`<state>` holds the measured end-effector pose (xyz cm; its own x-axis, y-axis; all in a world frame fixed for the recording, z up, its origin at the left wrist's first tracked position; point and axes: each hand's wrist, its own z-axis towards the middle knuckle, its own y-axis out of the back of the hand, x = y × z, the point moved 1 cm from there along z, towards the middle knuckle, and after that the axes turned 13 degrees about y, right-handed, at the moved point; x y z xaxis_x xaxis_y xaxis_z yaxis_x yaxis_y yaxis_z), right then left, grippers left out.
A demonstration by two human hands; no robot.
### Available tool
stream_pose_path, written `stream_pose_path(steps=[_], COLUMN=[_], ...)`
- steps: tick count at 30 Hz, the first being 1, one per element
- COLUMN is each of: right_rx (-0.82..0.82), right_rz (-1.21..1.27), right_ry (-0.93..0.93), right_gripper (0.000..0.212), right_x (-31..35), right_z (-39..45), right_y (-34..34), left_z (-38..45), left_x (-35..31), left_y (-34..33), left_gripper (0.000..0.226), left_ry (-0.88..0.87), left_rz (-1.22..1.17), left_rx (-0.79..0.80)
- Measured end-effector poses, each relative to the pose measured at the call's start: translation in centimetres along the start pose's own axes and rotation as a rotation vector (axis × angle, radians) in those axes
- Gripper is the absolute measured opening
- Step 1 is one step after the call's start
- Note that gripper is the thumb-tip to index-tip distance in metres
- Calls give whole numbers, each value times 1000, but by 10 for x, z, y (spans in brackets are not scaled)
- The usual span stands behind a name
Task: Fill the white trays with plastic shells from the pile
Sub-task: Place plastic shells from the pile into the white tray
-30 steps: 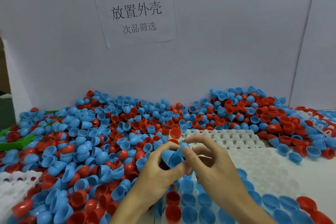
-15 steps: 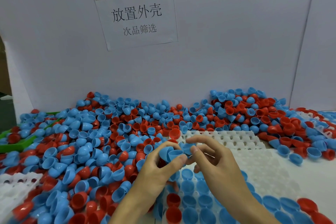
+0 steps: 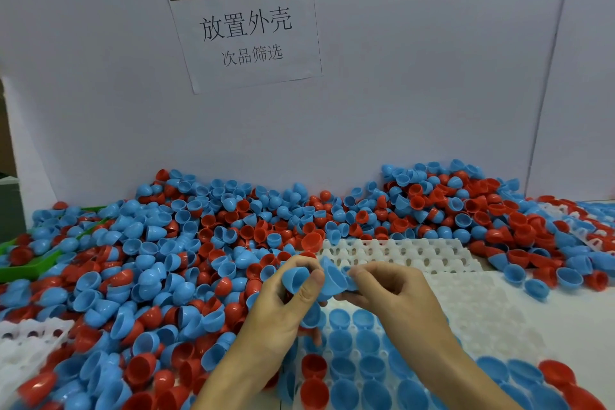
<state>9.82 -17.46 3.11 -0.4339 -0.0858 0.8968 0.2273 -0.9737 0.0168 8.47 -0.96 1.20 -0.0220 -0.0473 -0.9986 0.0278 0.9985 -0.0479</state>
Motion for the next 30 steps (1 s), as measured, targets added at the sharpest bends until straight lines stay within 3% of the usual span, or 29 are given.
stream_pose_path(steps=[5, 10, 14, 21, 24, 30], right_rx=[63, 29, -3, 344, 437, 595], right_rz=[-187, -241, -379, -954, -1098, -1227], right_ry=[-56, -110, -76, -18, -82, -189], right_gripper=[11, 7, 3, 16, 16, 15], right_x=[-4, 0, 13, 21, 11, 3], right_z=[-1, 4, 25, 47, 35, 21], right_y=[1, 17, 57, 117, 129, 136], left_z=[0, 1, -1, -1, 0, -1], left_x=[-1, -2, -6, -10, -10, -9], left_y=[-1, 2, 4, 2, 5, 5], left_gripper=[56, 33, 32, 27, 19, 27], left_ry=[25, 67, 123, 179, 147, 144], left_rz=[-54, -209, -357, -488, -517, -545], left_rx=[34, -45, -109, -146, -181, -235])
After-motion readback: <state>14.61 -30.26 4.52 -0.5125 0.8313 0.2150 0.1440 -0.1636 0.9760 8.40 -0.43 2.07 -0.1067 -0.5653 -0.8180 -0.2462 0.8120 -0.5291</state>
